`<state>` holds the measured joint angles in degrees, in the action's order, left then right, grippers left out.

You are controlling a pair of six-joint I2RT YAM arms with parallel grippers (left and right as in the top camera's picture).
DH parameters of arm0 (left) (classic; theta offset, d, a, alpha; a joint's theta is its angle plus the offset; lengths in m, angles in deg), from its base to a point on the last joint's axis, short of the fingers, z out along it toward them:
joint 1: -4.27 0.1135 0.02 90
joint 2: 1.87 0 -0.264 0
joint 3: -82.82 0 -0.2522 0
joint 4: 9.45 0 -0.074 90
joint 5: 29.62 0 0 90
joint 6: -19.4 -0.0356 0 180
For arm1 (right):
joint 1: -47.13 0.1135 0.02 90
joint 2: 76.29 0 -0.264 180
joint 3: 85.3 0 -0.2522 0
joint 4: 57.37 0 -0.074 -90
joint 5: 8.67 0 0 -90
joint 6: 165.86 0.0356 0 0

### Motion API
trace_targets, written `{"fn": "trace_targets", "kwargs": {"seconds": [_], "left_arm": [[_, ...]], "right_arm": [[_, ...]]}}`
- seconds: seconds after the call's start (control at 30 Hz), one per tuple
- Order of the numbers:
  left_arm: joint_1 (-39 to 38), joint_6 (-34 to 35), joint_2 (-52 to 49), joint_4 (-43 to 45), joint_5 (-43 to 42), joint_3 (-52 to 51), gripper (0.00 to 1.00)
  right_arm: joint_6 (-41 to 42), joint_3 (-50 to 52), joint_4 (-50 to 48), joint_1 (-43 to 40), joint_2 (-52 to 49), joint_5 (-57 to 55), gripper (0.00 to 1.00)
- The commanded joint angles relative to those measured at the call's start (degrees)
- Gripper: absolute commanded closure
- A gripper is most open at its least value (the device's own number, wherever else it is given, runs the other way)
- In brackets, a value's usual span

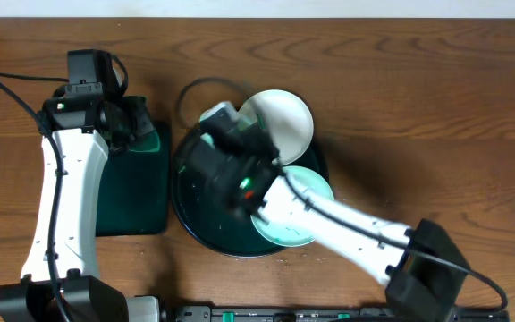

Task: Clean dirty plates on tray and stack at the side
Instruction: 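Lift the cleaned left plate with the right gripper and carry it right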

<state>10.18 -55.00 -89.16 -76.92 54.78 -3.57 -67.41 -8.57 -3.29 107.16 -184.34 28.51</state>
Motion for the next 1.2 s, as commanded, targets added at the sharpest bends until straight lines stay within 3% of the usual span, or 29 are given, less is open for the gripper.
{"fn": "trace_targets", "kwargs": {"seconds": [0.0, 0.2, 0.53, 0.87, 1.0, 1.17], "left_arm": [[0.2, -0.7, 0.2, -0.1, 0.7, 0.2, 0.93], [0.2, -0.8, 0.2, -0.1, 0.7, 0.2, 0.93], [0.2, -0.7, 0.2, -0.1, 0.7, 0.1, 0.93], [0.2, -0.7, 0.0, 0.0, 1.0, -0.8, 0.93], [0.2, -0.7, 0.0, 0.0, 1.0, -0.9, 0.92], [0.2, -0.7, 0.0, 0.2, 0.9, -0.9, 0.93]], "right_arm": [[-1.7, -0.7, -1.4, 3.9, 1.7, -21.2, 0.99], [-7.1, -0.7, -6.0, 7.8, 1.7, -31.5, 0.99], [-9.3, -0.7, -7.8, 7.9, 1.9, -28.2, 0.99], [4.0, -0.7, -1.5, 5.9, 2.5, -6.5, 0.99], [9.5, -0.7, 2.5, 1.9, 5.6, 8.7, 0.99], [9.9, -0.7, 3.5, -8.7, 12.9, 31.8, 0.99]]}}
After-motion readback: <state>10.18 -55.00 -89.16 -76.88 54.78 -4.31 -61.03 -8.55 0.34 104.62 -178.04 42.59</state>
